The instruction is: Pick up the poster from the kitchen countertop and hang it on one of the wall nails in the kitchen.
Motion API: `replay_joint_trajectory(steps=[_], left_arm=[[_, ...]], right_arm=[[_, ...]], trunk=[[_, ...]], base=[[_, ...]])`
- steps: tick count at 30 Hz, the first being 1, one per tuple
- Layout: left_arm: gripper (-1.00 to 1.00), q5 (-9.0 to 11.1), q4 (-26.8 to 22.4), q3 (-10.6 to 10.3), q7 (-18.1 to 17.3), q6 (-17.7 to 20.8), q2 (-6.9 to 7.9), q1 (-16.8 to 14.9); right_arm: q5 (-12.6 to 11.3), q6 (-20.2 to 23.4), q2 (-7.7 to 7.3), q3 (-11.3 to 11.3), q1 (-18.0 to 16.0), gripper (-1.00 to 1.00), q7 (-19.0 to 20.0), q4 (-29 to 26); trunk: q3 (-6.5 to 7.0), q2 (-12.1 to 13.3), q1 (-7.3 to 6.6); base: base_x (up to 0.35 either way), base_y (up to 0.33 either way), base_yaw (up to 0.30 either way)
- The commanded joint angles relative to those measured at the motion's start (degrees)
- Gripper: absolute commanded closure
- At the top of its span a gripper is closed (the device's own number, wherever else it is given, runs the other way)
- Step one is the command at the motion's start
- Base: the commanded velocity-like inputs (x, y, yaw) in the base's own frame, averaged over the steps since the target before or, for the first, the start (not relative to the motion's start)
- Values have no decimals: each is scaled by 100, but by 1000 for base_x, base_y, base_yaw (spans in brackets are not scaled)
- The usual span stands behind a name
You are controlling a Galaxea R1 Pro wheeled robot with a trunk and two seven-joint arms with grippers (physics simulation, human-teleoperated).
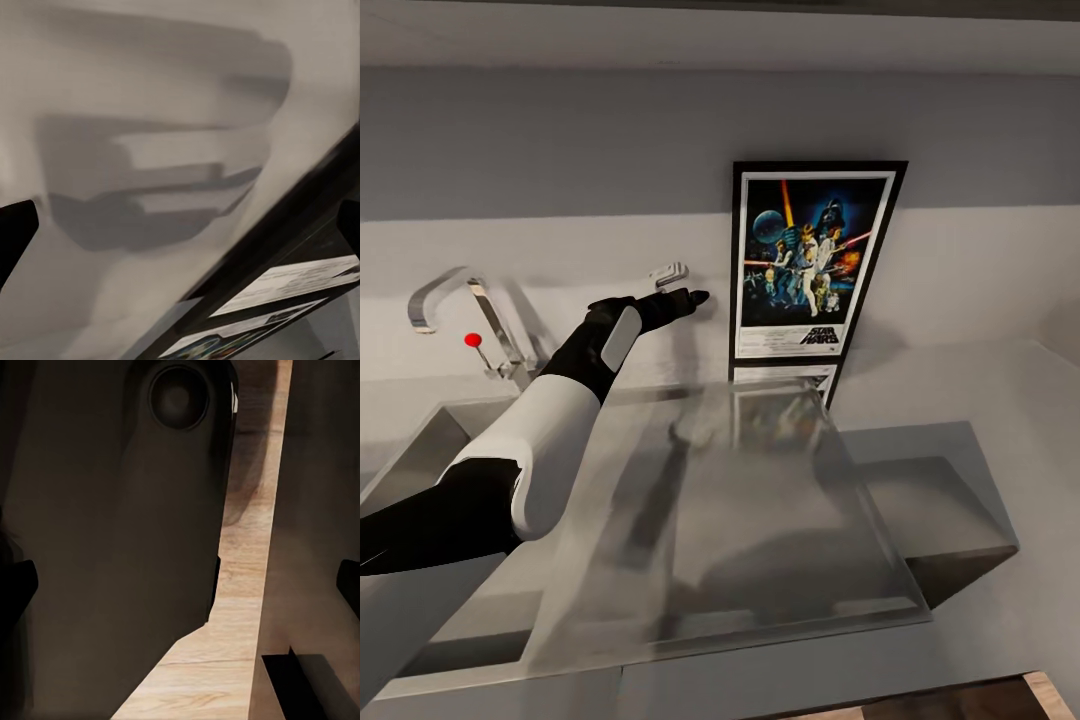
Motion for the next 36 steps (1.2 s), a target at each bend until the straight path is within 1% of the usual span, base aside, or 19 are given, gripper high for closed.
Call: replay_joint_trajectory(steps=[1,16,18,19,22,26,28,30,31,35,36], left_arm=[[-100,22,-5,28,-11,40,-5,-2],[-100,22,-11,21,-11,29,-5,-2],[-100,22,-87,20,-11,33,-5,-2],[-100,27,-244,12,-11,44,-5,-2],[-100,30,-295,6,-8,55,-5,-10],[-100,52,-302,6,1,70,-5,-202],[-100,117,-286,8,3,77,-5,-309],[-100,317,-266,7,3,132,-5,-419],[-100,500,-258,7,1,209,-5,-468],[-100,835,-247,9,-6,321,-5,-520],[-100,957,-242,10,-8,350,-5,-533]], right_arm=[[60,-6,0,-5,2,-100,-27,-6],[60,-6,-1,-5,2,-100,-27,-6],[60,-6,-1,-5,2,-100,-27,-6],[60,-6,0,-5,2,-100,-27,-6],[60,-6,0,-5,2,-100,-27,-6],[60,-6,0,-5,2,-100,-27,-6],[60,-6,0,-5,2,-100,-27,-6],[60,-6,0,-5,2,-100,-27,-6],[60,-6,0,-5,2,-100,-27,-6],[60,-6,0,-5,2,-100,-27,-6],[60,-6,0,-5,2,-100,-27,-6]], trunk=[[-4,-2,0],[-4,-2,0],[-4,-2,0],[-7,-2,0],[-24,-2,0],[-56,-2,0],[-73,-2,0],[-91,-2,0],[-100,-2,0],[-133,-2,0],[-138,-2,0]], base=[[10,0,0],[2,0,0],[0,0,0],[0,0,0],[0,0,0],[0,0,0],[0,0,0],[0,0,0],[0,0,0],[0,0,0],[0,0,0]])
